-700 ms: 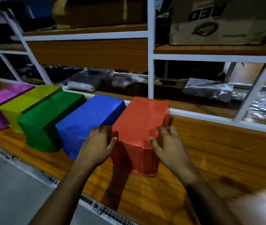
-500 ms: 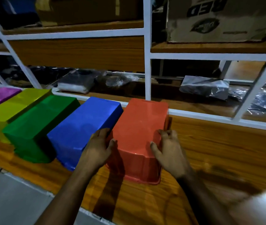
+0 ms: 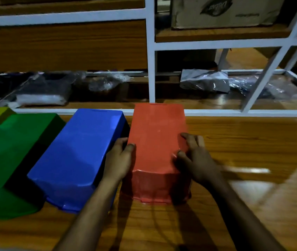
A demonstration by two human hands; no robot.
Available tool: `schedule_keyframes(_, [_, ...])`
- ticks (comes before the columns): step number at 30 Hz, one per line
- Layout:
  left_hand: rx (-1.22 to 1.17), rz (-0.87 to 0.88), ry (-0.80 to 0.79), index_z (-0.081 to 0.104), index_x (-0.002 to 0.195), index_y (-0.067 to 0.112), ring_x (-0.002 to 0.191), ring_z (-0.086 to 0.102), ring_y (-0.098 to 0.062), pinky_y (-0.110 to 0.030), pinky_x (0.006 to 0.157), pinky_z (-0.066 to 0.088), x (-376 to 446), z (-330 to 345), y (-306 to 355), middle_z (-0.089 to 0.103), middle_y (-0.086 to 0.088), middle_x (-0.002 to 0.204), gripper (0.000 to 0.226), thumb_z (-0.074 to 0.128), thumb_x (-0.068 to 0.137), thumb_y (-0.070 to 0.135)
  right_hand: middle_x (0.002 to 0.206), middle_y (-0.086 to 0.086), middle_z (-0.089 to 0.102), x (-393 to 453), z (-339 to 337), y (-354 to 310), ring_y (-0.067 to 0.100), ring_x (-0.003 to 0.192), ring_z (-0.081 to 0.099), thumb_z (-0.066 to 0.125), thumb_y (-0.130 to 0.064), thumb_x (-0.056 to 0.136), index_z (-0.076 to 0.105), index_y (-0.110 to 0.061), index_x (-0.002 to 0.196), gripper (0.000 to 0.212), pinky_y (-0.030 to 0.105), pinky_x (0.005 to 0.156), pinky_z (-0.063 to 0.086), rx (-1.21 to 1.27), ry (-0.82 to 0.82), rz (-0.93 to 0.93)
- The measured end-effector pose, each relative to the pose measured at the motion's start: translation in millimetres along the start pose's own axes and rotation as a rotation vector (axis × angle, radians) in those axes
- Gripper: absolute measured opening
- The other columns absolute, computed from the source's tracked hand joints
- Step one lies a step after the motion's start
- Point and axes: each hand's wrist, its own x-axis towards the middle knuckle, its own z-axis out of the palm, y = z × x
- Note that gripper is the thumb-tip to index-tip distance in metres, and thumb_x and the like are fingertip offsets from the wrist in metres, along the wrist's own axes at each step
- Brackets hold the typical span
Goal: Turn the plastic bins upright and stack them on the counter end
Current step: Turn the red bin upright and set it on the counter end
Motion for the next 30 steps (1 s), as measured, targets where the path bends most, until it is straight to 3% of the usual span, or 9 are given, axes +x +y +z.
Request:
schedule_keyframes(4, [-0.198,-0.022,0.071,0.062,0.113,0.034,0.108,0.062,-0.019,-0.041,0.099,0.047,-3,5,16,0.067,0.004,0.113,0.028,0.045,0.092,0.041,0.125,0.005,0.046,-5,-12,24,0.013,0.099,0.050,0.040,-0.055,0.075,0.045,-0.022,0.141,0.075,0.022,0.073,0.033,0.126,0.110,0.000])
schedule_keyframes(6, [-0.255,0.009,0.024,0.065,0.111,0.031,0.105,0.065,-0.021,-0.041,0.098,0.050,-6,9,33,0.071,-0.002,0.109,0.027,0.044,0.095,0.027,0.128,0.004,0.049,-8,-23,36,0.015,0.108,0.048,0.038,-0.056,0.076,0.047,-0.022,0.141,0.074,0.017,0.072,0.034,0.170,0.138,0.009])
schedule_keyframes(11, [-0.068,0.149,-0.066,0.070,0.103,0.050,0.113,0.061,-0.013,-0.043,0.101,0.047,0,29,49,0.068,0.015,0.117,0.034,0.052,0.085,0.026,0.139,0.002,0.050,-20,-42,71,0.018,0.121,0.050,0.038,-0.062,0.078,0.044,-0.026,0.143,0.074,0.027,0.085,0.041,0.293,0.110,0.049])
schedule_keyframes(14, [-0.282,-0.029,-0.195,0.066,0.116,0.039,0.108,0.062,-0.012,-0.029,0.083,0.051,3,36,56,0.065,0.006,0.123,0.038,0.046,0.096,0.012,0.138,0.003,0.053,-24,-50,86,0.018,0.120,0.054,0.039,-0.059,0.081,0.046,-0.028,0.140,0.067,0.035,0.088,0.045,0.335,0.089,0.080])
schedule_keyframes(17, [-0.390,-0.207,-0.138,0.054,0.129,0.025,0.086,0.065,-0.016,-0.028,0.059,0.046,6,31,58,0.069,-0.003,0.105,0.035,0.047,0.098,0.010,0.125,0.010,0.056,-22,-62,96,0.014,0.105,0.057,0.045,-0.038,0.081,0.054,-0.039,0.124,0.045,0.035,0.088,0.048,0.293,0.107,0.114])
schedule_keyframes(19, [-0.480,-0.263,-0.199,0.056,0.127,0.018,0.071,0.062,-0.016,-0.025,0.049,0.042,8,28,61,0.071,-0.006,0.094,0.032,0.053,0.096,0.010,0.117,0.011,0.053,-19,-79,94,0.021,0.103,0.057,0.047,-0.040,0.080,0.057,-0.045,0.118,0.039,0.027,0.079,0.045,0.245,0.109,0.150])
schedule_keyframes(24, [-0.605,-0.210,-0.424,0.071,0.115,0.009,0.066,0.063,-0.009,-0.023,0.061,0.050,-2,44,84,0.072,-0.001,0.082,0.026,0.060,0.093,0.015,0.114,-0.006,0.064,-12,-122,54,0.019,0.100,0.066,0.043,-0.071,0.082,0.059,-0.039,0.127,0.057,0.038,0.069,0.056,0.650,-0.074,0.271])
schedule_keyframes(27, [-0.607,-0.170,-0.460,0.068,0.118,0.003,0.073,0.065,-0.014,-0.025,0.064,0.057,-12,66,96,0.071,-0.011,0.091,0.029,0.064,0.089,0.006,0.091,-0.008,0.072,-15,-120,45,0.014,0.078,0.068,0.061,-0.071,0.076,0.062,-0.032,0.112,0.054,0.035,0.060,0.054,0.494,-0.136,0.246])
schedule_keyframes(30, [-0.639,-0.163,-0.414,0.064,0.120,-0.002,0.068,0.063,-0.015,-0.026,0.061,0.059,-20,81,104,0.069,-0.015,0.092,0.032,0.064,0.088,0.000,0.115,0.001,0.071,-17,-112,54,0.021,0.098,0.071,0.071,-0.063,0.067,0.057,-0.029,0.126,0.070,0.050,0.087,0.056,0.526,-0.077,0.301])
